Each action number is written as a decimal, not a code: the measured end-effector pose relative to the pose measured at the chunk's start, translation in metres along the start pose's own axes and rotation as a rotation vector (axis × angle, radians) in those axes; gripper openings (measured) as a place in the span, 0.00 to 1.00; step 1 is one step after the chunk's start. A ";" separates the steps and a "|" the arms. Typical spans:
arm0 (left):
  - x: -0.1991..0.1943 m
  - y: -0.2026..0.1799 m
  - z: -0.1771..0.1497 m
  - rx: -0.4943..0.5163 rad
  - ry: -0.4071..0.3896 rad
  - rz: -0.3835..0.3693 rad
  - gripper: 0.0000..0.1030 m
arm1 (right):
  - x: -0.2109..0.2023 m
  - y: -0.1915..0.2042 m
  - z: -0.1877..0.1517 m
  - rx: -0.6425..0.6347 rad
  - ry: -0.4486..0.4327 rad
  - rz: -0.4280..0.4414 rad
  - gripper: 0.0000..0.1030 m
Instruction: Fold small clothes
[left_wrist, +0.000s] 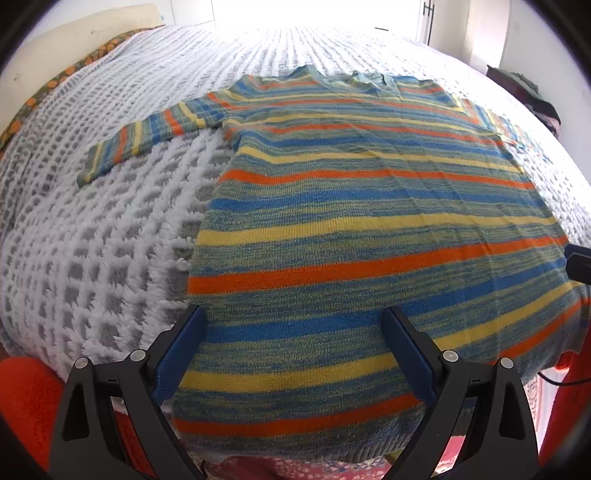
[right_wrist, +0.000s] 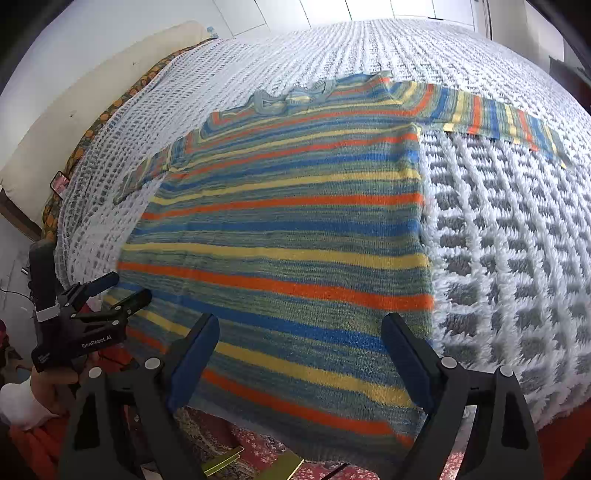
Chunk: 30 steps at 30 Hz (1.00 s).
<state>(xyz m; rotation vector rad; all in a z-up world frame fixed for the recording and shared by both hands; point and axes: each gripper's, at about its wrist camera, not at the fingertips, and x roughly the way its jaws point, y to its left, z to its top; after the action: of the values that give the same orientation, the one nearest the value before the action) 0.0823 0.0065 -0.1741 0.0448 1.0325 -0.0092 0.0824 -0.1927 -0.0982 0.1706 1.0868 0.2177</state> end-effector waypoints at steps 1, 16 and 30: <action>0.001 0.000 0.000 0.000 0.002 -0.001 0.94 | 0.003 -0.003 -0.001 0.011 0.013 0.000 0.86; 0.008 0.004 -0.002 -0.011 0.032 0.001 0.99 | 0.020 -0.010 -0.006 0.064 0.066 0.019 0.87; 0.013 0.003 -0.002 -0.012 0.049 0.007 1.00 | -0.019 0.004 0.127 0.037 -0.087 0.139 0.92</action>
<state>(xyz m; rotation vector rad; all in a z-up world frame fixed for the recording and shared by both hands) 0.0875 0.0100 -0.1865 0.0381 1.0811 0.0041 0.1865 -0.1973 -0.0224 0.2862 0.9938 0.3122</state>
